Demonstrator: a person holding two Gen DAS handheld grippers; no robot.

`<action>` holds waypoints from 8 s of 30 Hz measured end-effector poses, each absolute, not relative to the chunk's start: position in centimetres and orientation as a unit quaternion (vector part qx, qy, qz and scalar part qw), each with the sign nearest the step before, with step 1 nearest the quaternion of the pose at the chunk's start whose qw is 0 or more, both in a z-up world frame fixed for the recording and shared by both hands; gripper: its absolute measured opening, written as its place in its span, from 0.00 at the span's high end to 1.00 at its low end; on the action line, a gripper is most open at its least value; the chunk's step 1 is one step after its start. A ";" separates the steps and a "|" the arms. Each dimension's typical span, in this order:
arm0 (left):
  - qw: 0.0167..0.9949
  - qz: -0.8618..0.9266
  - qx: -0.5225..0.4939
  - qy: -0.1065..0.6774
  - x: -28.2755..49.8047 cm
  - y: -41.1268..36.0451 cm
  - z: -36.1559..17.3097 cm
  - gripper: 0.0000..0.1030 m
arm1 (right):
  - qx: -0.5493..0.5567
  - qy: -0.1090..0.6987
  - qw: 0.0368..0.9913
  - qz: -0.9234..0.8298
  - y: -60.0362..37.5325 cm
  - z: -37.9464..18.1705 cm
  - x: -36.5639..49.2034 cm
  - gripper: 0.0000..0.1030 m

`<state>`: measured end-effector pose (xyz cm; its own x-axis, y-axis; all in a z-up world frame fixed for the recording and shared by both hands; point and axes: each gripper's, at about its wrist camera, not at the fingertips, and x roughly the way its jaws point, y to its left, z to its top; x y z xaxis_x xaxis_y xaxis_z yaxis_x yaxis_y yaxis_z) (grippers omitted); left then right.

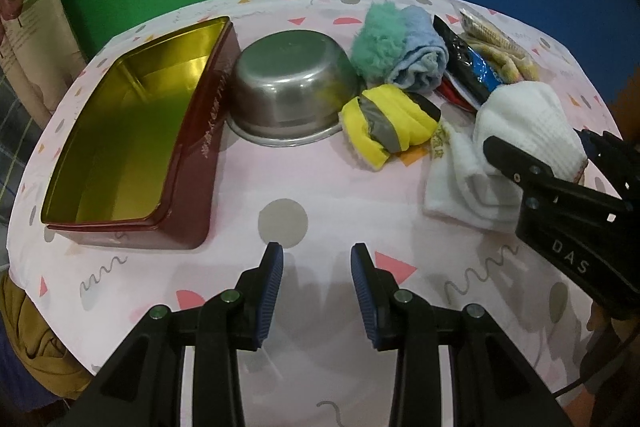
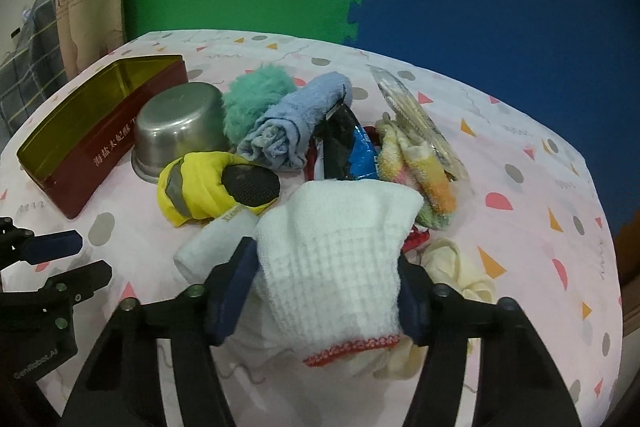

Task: Organize soft objects
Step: 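Grasp the white knit glove with red trim with the right tool, then grasp the folded white sock with the left tool while the right tool holds the glove, then carry the sock into the red tin and open the left tool while the right holds the glove, then carry the white glove into the red tin and open the right tool, then grasp the cream scrunchie with the right tool while the left tool moves toward the yellow plush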

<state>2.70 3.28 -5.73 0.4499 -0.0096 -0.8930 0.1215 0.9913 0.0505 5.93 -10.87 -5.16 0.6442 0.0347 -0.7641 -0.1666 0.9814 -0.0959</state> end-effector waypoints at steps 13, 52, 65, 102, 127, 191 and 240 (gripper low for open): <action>0.849 -0.047 0.054 0.523 2.8 2.7 -5.6 0.65 | -0.043 0.406 0.911 0.061 -12.6 -3.7 3.9 0.71; 0.824 -0.145 0.014 0.547 6.9 -3.7 -5.0 0.65 | 0.080 0.375 0.923 0.029 -21.5 -0.6 -0.4 0.67; 0.822 -0.172 0.004 0.542 7.4 -4.5 -4.2 0.65 | 0.083 0.385 0.918 0.041 -21.1 -1.2 -0.2 0.67; 0.874 -0.148 0.079 0.456 5.4 -3.2 1.3 0.90 | 0.059 0.399 0.915 0.020 -20.6 -2.8 0.4 0.67; 0.886 0.073 0.038 0.457 11.2 19.5 1.6 0.90 | 0.025 0.386 0.922 -0.002 -19.7 -2.3 0.0 0.66; 0.876 0.181 -0.071 0.442 4.8 32.0 0.9 0.59 | -0.087 0.462 0.851 0.235 14.8 -2.9 15.1 0.65; 0.897 0.036 0.018 0.440 4.8 21.3 0.1 0.59 | -0.068 0.459 0.885 -0.021 -16.5 -2.9 0.8 0.13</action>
<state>4.84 21.27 0.12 0.6093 0.0811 -0.7888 -0.0492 0.9967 0.0644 0.84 -16.49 -2.90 0.5774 -0.0998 -0.8104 -0.0255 0.9898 -0.1400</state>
